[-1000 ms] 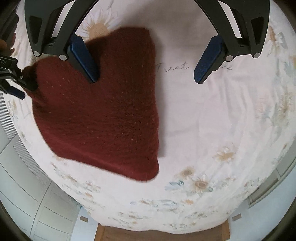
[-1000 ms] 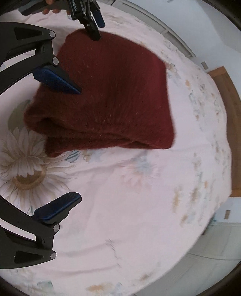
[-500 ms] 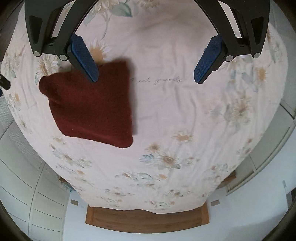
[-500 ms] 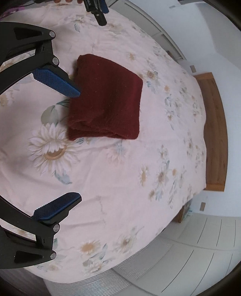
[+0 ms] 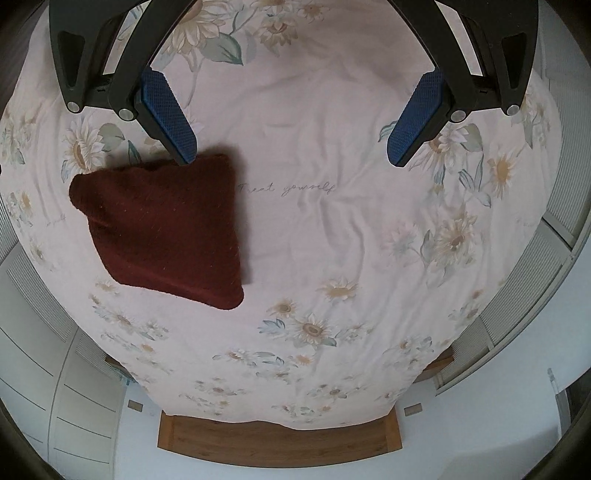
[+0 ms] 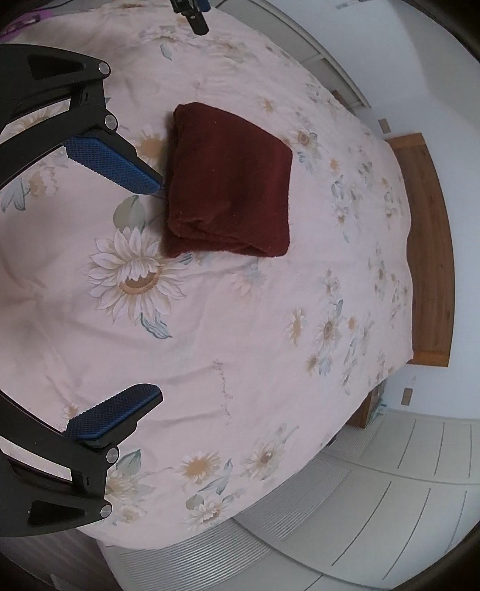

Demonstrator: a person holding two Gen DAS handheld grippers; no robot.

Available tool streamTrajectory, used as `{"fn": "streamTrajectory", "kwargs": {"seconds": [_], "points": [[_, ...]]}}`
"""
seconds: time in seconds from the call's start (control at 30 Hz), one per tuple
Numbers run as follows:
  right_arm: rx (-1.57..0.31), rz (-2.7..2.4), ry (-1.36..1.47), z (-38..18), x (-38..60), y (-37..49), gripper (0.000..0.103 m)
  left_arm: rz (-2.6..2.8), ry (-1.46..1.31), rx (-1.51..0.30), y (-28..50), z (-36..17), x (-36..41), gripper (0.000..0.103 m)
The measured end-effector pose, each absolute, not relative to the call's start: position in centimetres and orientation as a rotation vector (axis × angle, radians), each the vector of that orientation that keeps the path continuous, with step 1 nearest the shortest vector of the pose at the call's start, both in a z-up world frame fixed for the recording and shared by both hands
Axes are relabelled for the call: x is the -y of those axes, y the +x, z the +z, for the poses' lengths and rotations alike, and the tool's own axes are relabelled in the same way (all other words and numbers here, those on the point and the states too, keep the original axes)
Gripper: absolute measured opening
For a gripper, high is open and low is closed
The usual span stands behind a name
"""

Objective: Fold small clothes

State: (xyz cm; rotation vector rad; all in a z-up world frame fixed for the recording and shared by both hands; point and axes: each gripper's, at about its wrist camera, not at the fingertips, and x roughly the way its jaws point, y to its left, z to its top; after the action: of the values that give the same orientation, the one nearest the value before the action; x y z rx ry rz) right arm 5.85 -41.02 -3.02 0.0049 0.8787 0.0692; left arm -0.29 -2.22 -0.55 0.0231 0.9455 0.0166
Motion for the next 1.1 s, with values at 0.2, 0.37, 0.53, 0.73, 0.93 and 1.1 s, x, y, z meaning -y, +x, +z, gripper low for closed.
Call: {"fn": "streamTrajectory", "kwargs": {"seconds": [0.2,0.37,0.53,0.73,0.93,1.1], "points": [[-0.888,0.074,0.005,-3.2,40.9,5.9,0.102,0.023,0.019,-0.958,-0.3,-0.9,2.0,0.102],[-0.890,0.083,0.003,-3.2,40.7,6.0,0.102,0.028,0.013,-0.965,-0.4,-0.9,1.8,0.102],[-0.889,0.091,0.002,-3.2,40.4,6.3,0.102,0.029,0.011,-0.969,-0.5,-1.0,1.8,0.102],[-0.900,0.100,-0.012,-3.4,39.9,6.4,0.102,0.030,0.014,-0.979,-0.8,-1.1,1.4,0.102],[-0.913,0.101,-0.017,-3.7,39.9,6.5,0.102,0.036,0.012,-0.981,-0.8,-1.1,1.1,0.102],[-0.920,0.098,-0.012,-4.0,40.3,6.5,0.102,0.047,0.011,-0.981,-0.8,-1.2,1.2,0.102]]}}
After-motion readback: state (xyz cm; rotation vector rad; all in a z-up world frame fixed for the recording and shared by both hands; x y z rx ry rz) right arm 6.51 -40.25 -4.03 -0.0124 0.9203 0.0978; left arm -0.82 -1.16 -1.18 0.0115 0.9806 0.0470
